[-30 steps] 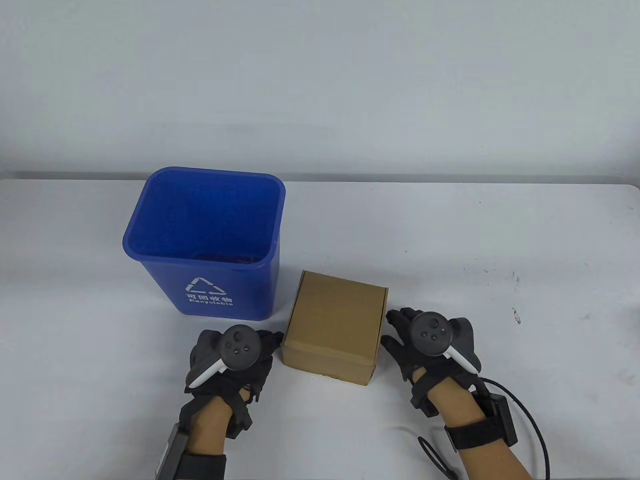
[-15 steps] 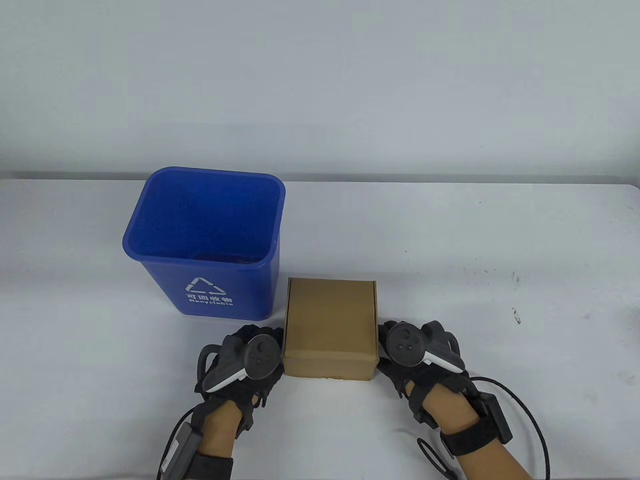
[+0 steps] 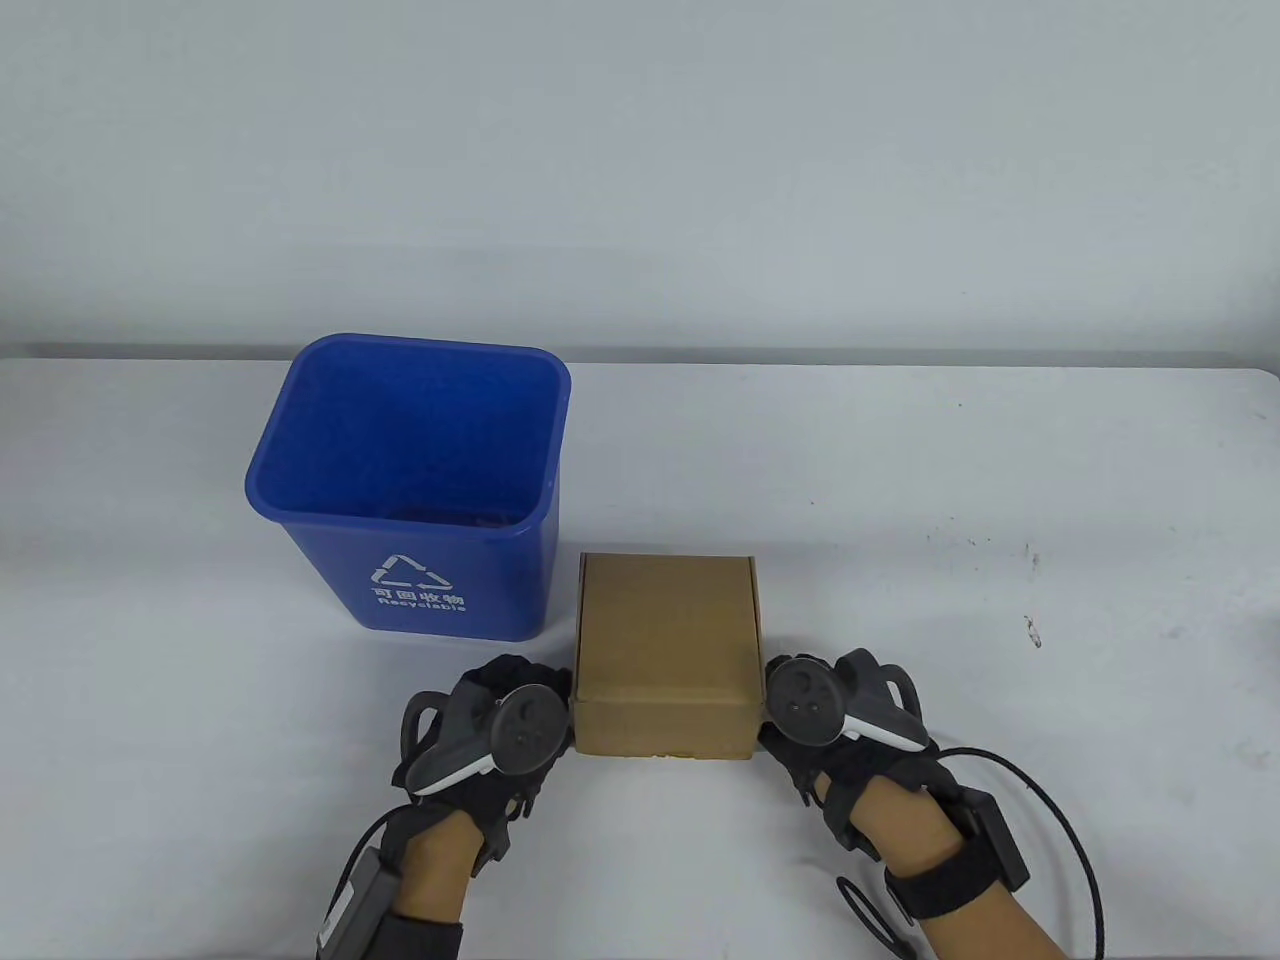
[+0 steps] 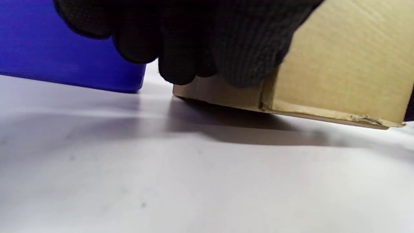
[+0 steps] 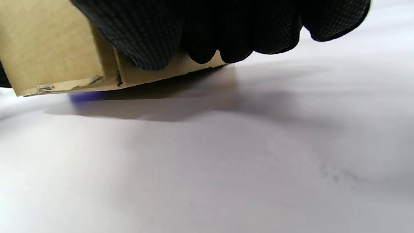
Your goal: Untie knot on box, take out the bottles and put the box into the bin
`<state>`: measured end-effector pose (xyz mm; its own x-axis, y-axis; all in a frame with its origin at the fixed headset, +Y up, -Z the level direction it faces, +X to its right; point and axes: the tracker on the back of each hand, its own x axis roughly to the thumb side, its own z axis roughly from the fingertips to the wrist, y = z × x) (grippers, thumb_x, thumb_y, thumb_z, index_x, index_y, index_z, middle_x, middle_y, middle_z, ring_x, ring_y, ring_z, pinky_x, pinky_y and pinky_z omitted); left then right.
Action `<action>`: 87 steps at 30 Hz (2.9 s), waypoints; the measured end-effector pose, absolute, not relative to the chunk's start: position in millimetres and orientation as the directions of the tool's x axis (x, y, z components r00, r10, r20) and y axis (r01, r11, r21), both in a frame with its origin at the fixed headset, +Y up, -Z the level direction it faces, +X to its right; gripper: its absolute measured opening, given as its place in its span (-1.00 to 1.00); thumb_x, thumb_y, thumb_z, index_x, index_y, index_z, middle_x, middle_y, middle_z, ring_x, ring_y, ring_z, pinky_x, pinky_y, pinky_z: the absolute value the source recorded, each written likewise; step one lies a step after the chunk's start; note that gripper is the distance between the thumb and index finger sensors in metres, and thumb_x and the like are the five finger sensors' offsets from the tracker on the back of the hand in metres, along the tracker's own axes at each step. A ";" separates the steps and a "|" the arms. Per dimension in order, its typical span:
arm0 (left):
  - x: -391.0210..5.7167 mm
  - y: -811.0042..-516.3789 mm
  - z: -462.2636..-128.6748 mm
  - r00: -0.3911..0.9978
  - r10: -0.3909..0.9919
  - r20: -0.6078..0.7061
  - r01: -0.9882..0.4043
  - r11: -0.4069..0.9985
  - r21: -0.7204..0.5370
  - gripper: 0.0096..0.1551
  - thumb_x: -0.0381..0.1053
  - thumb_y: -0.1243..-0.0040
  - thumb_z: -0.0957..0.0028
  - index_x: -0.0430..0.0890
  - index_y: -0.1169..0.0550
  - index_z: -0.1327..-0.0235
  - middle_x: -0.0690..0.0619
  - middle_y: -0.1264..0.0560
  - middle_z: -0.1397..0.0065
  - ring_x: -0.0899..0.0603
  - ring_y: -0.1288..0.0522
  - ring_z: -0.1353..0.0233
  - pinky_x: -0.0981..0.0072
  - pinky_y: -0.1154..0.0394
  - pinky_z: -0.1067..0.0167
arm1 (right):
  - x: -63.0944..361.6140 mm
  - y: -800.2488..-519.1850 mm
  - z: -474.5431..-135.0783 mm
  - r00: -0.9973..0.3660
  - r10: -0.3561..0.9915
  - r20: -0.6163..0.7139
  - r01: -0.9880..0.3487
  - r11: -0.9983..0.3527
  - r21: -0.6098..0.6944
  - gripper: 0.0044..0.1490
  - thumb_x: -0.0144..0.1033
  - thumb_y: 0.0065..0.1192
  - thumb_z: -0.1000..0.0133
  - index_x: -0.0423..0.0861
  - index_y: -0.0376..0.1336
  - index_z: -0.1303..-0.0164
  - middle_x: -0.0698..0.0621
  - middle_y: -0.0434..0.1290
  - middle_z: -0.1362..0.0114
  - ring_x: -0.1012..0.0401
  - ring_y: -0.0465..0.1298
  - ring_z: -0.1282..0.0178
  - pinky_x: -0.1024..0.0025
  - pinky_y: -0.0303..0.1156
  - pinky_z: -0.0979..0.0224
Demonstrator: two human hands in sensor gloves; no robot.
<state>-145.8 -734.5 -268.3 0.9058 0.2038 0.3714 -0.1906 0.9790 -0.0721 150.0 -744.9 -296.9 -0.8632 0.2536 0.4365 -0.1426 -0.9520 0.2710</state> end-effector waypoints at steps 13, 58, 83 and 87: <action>-154.3 -714.3 -255.5 0.867 0.290 0.404 -0.317 0.948 0.000 -0.42 -0.02 -0.13 -0.07 -0.12 -0.54 -0.37 -0.11 -0.52 -0.39 -0.40 -0.37 -0.47 -0.33 -0.29 -0.39 | 155.7 -715.5 -282.2 -0.834 0.318 0.450 -0.220 -0.941 0.257 -0.30 -0.27 0.11 -0.10 -0.36 0.23 -0.38 -0.29 0.25 -0.51 -0.35 0.27 -0.46 -0.34 0.20 -0.37; -173.4 -686.5 -239.3 0.819 0.420 0.391 -0.495 0.862 0.111 -0.39 0.11 -0.15 -0.08 -0.10 -0.56 -0.37 -0.10 -0.54 -0.37 -0.41 -0.40 -0.44 -0.30 -0.34 -0.34 | 185.3 -686.6 -280.5 -0.693 0.596 0.405 -0.486 -0.802 0.347 -0.25 -0.08 0.05 -0.13 -0.25 0.19 -0.44 -0.25 0.23 -0.54 -0.31 0.30 -0.46 -0.33 0.21 -0.36; -143.4 -662.4 -276.9 0.669 0.597 0.443 -0.481 0.802 -0.355 0.24 0.22 -0.30 -0.06 -0.29 0.09 -0.69 -0.37 0.19 -0.68 -0.62 -0.18 -0.61 -0.45 -0.22 -0.46 | 169.7 -727.2 -294.4 -0.479 0.822 0.307 -0.595 -0.562 0.575 0.53 0.14 0.34 -0.03 -0.26 -0.66 -0.42 -0.25 -0.53 -0.58 -0.41 -0.19 -0.60 -0.45 -0.09 -0.45; -143.0 -659.2 -276.5 0.696 0.550 0.462 -0.462 0.835 -0.299 0.21 0.26 -0.27 -0.05 -0.32 0.01 -0.69 -0.40 0.12 -0.68 -0.62 -0.30 -0.55 -0.37 -0.33 -0.43 | 169.4 -729.2 -296.5 -0.478 0.822 0.311 -0.575 -0.560 0.597 0.50 0.10 0.35 -0.04 -0.29 -0.63 -0.43 -0.29 -0.50 -0.58 -0.39 -0.07 -0.59 -0.42 -0.01 -0.45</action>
